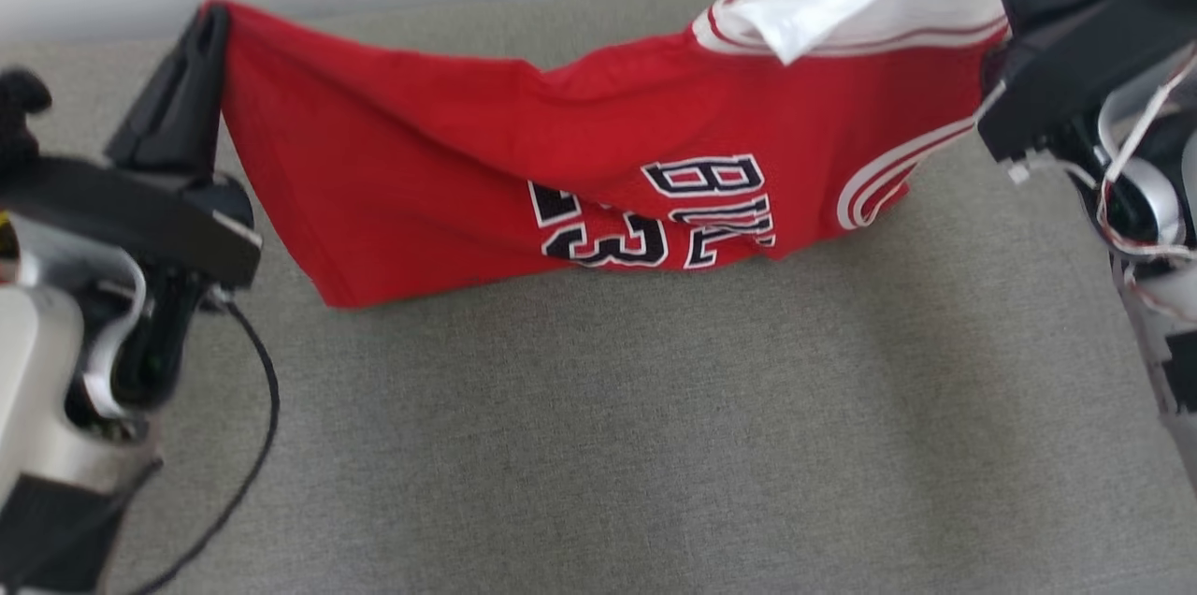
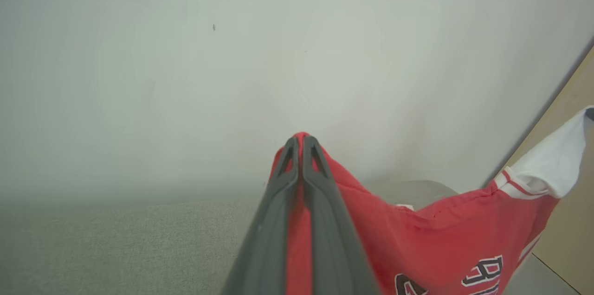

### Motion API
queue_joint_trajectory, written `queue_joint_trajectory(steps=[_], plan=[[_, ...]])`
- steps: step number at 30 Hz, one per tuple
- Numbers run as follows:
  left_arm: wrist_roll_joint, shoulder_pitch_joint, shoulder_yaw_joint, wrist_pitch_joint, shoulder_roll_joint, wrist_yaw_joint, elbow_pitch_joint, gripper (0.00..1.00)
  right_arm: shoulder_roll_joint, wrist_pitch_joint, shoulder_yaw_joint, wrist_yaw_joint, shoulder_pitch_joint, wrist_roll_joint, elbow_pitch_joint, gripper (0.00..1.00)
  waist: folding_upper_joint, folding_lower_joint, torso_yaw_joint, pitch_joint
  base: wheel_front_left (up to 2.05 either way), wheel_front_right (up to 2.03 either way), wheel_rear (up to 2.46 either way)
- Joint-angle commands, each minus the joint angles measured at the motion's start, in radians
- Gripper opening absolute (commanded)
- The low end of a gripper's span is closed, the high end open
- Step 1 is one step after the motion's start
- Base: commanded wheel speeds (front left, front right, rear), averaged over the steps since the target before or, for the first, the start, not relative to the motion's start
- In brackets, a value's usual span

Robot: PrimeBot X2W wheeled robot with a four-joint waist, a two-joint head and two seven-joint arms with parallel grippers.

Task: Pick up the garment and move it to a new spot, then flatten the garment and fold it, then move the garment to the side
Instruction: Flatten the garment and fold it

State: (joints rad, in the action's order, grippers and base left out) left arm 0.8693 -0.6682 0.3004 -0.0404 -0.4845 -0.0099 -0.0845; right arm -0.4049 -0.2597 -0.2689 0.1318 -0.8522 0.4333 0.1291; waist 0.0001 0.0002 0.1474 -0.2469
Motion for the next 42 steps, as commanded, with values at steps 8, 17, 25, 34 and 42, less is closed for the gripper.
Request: queue_joint_trajectory(steps=[8,17,25,34,42], plan=[[-0.061,-0.344,-0.009,-0.042,0.001,0.013,-0.067,0.00,0.004,0.092,-0.062,-0.002,-0.327,-0.022,0.137,0.00,-0.0001,-0.0002,0.021,-0.261,0.00,0.00,0.00],[-0.113,-0.606,-0.057,0.058,0.036,0.041,-0.117,0.00,0.044,0.279,0.062,-0.002,-0.565,-0.115,0.248,0.00,-0.0001,-0.0002,0.028,-0.404,0.00,0.00,0.00],[-0.188,-0.807,-0.078,0.214,0.040,0.017,-0.144,0.00,0.084,0.498,0.228,-0.002,-0.728,-0.251,0.275,0.00,-0.0001,-0.0002,0.032,-0.460,0.00,0.00,0.00],[-0.248,-0.869,-0.109,0.302,0.071,-0.035,-0.096,0.00,0.103,0.523,0.386,-0.002,-0.787,-0.409,0.055,0.00,-0.0001,-0.0002,0.002,-0.516,0.00,0.00,0.00],[-0.277,-0.760,-0.104,0.305,0.072,-0.077,-0.097,0.00,0.117,0.524,0.314,-0.002,-0.635,-0.415,-0.005,0.00,-0.0001,-0.0002,-0.017,-0.555,0.00,0.00,0.00]])
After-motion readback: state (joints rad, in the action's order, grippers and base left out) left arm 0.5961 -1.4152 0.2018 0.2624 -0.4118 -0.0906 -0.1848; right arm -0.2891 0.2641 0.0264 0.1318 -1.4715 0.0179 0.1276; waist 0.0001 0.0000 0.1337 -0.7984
